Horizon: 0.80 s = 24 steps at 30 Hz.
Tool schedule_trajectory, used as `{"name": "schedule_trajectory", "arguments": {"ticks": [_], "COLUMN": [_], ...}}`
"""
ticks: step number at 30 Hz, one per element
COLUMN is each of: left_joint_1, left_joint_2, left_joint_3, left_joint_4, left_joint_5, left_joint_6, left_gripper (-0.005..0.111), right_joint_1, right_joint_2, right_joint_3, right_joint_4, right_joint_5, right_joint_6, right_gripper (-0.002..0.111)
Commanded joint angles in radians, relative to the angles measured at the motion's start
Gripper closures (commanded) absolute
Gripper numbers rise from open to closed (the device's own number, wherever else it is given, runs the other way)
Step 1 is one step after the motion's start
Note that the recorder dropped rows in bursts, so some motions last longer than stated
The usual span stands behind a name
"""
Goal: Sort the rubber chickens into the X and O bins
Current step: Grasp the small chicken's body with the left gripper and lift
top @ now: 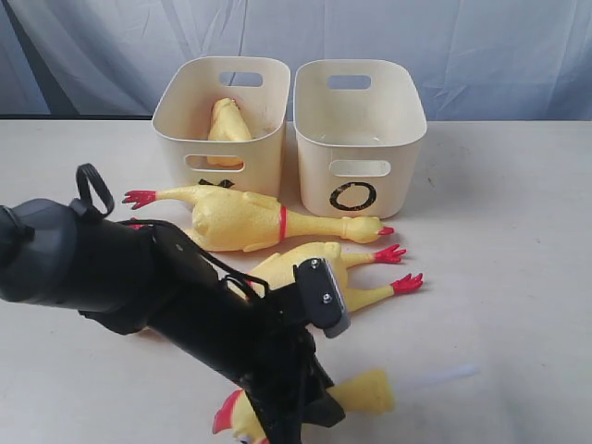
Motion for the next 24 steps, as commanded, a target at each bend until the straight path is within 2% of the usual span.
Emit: {"name": "schedule_trajectory", "arguments": {"ticks": [1, 6, 10, 16, 20, 24], "left_joint_1": [-0.004, -0.004, -0.002, -0.002, 0.009, 0.050], "left_joint_2": [-0.087, -0.179, -0.253, -0.327, -0.345, -0.345], "left_joint_3": [-0.001, -0.001, -0.004, -0.059, -0.130, -0.186], "left_joint_4": [0.032, 0.096, 0.179, 0.452, 0.658, 0.757], "left_joint_5": [0.037, 0.002, -0.084, -0.211, -0.203, -0.198], "left_joint_6": [-0.128, -0.253, -0.386, -0.678, -0.805, -0.865], "left_gripper": [0.107, 0.107, 0.107, 0.107, 0.107, 0.107], "right_joint_1": [0.004, 0.004, 0.004, 0.004, 0.004, 0.004], "right_joint_2": [-0.004, -0.004, -0.004, -0.004, -0.004, -0.004], "right_joint_3": [0.001, 0.001, 0.001, 0.001, 0.001, 0.001], "right_joint_4": [0.005, 0.034, 0.047, 0.047, 0.047, 0.047], "right_joint_5": [-0.007, -0.007, -0.007, -0.007, -0.007, -0.007], "right_joint_6": [0.000, 0.003, 0.003, 0.003, 0.003, 0.003], "right_gripper": [0.109, 0.109, 0.109, 0.109, 0.109, 0.109]}}
